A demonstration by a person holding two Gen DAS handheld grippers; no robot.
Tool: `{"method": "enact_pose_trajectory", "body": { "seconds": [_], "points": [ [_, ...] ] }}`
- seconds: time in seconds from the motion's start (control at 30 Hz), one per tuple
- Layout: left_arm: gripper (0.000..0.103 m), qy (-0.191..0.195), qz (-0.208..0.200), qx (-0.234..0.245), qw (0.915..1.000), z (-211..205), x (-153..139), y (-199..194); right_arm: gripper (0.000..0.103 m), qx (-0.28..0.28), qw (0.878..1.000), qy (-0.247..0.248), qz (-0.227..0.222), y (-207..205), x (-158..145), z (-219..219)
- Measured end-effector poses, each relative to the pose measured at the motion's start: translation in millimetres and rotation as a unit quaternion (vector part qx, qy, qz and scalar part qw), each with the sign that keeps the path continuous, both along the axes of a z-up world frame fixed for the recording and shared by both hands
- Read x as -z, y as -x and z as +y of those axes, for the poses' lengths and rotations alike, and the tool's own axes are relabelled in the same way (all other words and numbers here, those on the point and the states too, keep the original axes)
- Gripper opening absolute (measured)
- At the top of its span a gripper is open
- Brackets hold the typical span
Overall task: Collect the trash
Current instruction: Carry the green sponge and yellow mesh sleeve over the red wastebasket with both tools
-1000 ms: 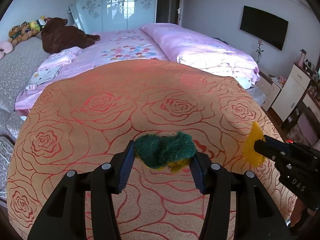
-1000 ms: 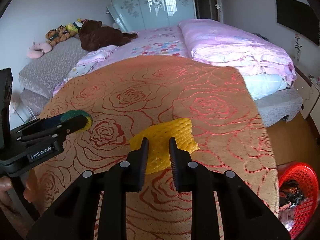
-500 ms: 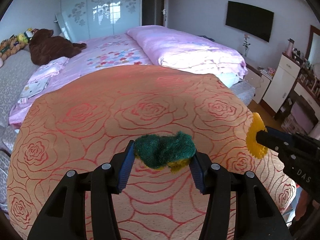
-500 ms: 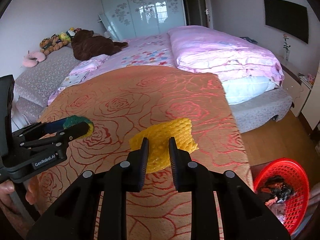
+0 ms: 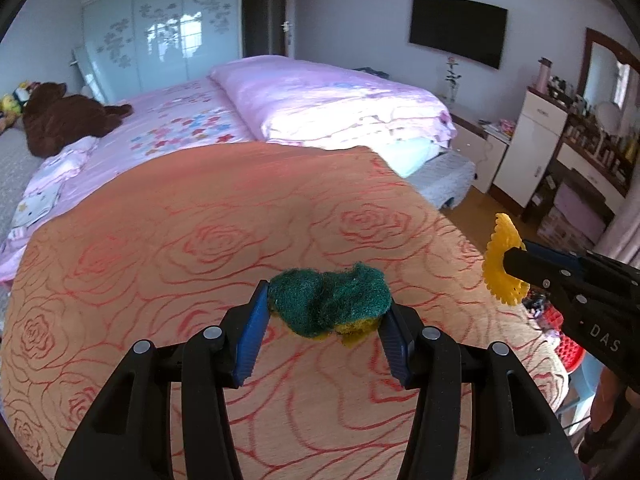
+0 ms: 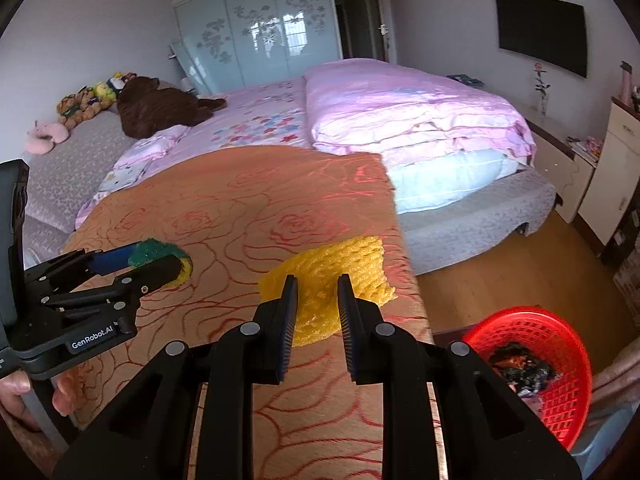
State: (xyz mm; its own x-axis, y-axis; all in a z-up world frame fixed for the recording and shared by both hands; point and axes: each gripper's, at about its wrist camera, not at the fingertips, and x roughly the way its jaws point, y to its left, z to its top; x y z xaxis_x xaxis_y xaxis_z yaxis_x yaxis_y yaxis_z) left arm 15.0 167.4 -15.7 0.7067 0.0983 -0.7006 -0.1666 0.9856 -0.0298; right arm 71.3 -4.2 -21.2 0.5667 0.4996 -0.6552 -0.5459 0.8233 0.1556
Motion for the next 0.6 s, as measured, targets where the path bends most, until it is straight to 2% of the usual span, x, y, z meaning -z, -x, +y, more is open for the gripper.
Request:
{"method": "enact_pose_trajectory", "body": {
  "seconds": [0.6],
  "points": [
    [0.049,-0.001,0.011,0.062,0.9980,-50,4,-27,0.021,0.075,0.997,0.013,-0.004,-10,2,-72]
  ]
}}
